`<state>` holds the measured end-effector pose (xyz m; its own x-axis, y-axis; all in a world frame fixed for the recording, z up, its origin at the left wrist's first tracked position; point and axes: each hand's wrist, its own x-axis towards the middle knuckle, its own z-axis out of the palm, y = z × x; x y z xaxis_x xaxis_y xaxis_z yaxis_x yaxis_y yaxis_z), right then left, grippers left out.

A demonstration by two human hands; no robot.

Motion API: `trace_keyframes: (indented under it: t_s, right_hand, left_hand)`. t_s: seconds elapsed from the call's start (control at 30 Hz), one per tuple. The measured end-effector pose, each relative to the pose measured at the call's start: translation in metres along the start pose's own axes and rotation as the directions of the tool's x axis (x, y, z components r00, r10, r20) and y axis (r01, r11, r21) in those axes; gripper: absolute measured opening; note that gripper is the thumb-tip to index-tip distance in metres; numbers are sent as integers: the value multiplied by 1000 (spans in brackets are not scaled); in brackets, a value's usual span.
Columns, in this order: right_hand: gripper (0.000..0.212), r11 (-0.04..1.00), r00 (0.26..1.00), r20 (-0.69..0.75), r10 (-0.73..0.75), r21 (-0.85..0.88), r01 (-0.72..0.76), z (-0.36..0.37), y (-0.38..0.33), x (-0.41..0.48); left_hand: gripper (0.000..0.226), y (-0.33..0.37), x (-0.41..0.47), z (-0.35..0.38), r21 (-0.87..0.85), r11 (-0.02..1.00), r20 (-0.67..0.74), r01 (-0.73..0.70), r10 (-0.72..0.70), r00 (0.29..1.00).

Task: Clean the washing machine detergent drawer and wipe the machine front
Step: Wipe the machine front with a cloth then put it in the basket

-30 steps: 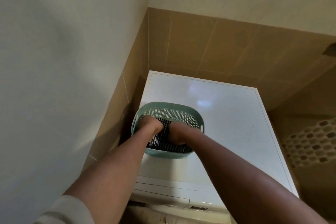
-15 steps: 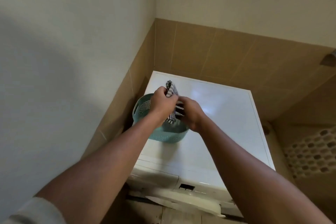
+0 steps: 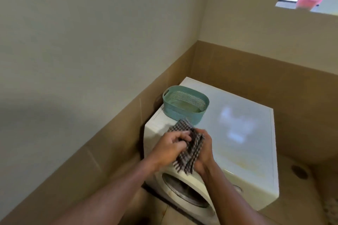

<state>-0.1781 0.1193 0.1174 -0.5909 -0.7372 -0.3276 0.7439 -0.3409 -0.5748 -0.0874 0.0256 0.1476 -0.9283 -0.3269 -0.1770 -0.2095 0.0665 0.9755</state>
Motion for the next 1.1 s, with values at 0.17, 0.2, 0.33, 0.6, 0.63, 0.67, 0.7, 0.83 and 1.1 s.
trace_keyframes:
  t_s: [0.17,0.2,0.33,0.6,0.63,0.67,0.7,0.83,1.1]
  right_hand:
    - [60,976,947,-239,-212,-91,195,-42,45,-28]
    - [58,937,905,-253,-341,-167,307,-45,47,-28]
    - [59,413,663,-21,-748,-797,440,-71,57,2]
    - [77,-753,670,435,-601,-589,-293,-155,146,126]
    - [77,-777,652,476,-590,-555,-298,-149,153,139]
    - [77,-810,650,517,-557,-512,-287,-142,160,155]
    - [75,-844,650,559,-515,-464,-270,-133,167,172]
    - [66,-925,630,678,-378,-302,-230,-93,193,234]
    - [58,-983,740,655,152,178,44,-145,192,236]
  left_hand:
    - [28,-54,-37,-7,131,990,-91,42,-30,995]
    - [29,-65,-38,-11,177,984,-89,29,-13,996]
    - [32,-102,-7,-29,287,958,-98,-26,56,994]
    - [47,-241,67,-56,358,921,-135,-156,216,967]
    - [50,-254,69,-60,352,918,-148,-181,246,958]
    - [53,-263,72,-66,354,911,-151,-211,278,949]
    - [57,-269,77,-74,356,904,-156,-236,307,939]
    - [68,-276,102,-109,386,854,-225,-348,454,862]
    - [60,-328,117,-128,443,815,-172,-374,487,857]
